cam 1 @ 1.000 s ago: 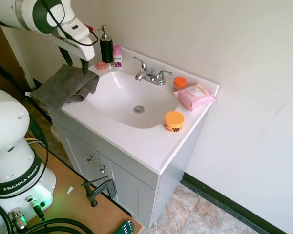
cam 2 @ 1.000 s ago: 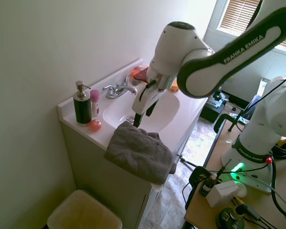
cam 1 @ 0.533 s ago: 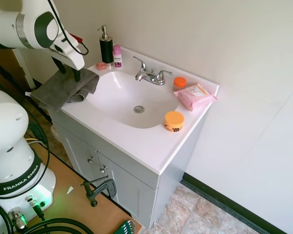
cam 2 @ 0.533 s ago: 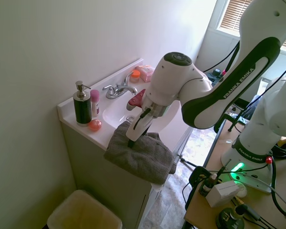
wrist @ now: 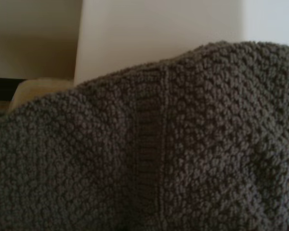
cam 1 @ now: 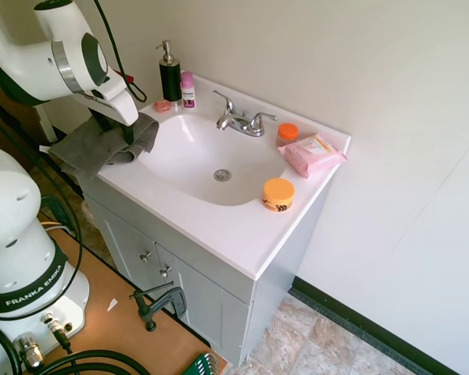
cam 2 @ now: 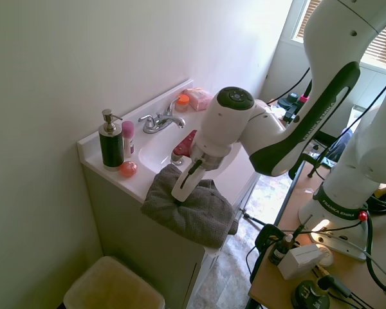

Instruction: Clean the sink

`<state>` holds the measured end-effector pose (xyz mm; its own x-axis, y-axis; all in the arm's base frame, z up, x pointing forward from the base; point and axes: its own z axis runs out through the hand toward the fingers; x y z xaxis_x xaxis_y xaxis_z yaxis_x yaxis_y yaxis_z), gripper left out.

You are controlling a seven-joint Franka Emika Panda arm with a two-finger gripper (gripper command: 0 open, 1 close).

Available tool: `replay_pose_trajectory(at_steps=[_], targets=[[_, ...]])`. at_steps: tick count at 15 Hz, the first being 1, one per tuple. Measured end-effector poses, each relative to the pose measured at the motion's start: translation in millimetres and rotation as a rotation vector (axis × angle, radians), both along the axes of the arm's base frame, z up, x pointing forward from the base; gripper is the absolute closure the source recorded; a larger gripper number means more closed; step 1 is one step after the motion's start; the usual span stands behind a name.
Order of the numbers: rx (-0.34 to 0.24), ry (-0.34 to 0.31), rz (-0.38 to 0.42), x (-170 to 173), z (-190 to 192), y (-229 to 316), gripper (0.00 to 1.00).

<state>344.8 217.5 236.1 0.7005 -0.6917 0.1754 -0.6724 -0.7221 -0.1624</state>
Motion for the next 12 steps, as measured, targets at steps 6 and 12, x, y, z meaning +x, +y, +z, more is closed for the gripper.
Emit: replay_pose_trajectory(at_steps=[6,12], targets=[[-0.001,-0.008,-0.002,-1.1,-0.5,0.5,1.0],[0.037,0.012,-0.09,7.8,-0.1,-8.5,1.0]])
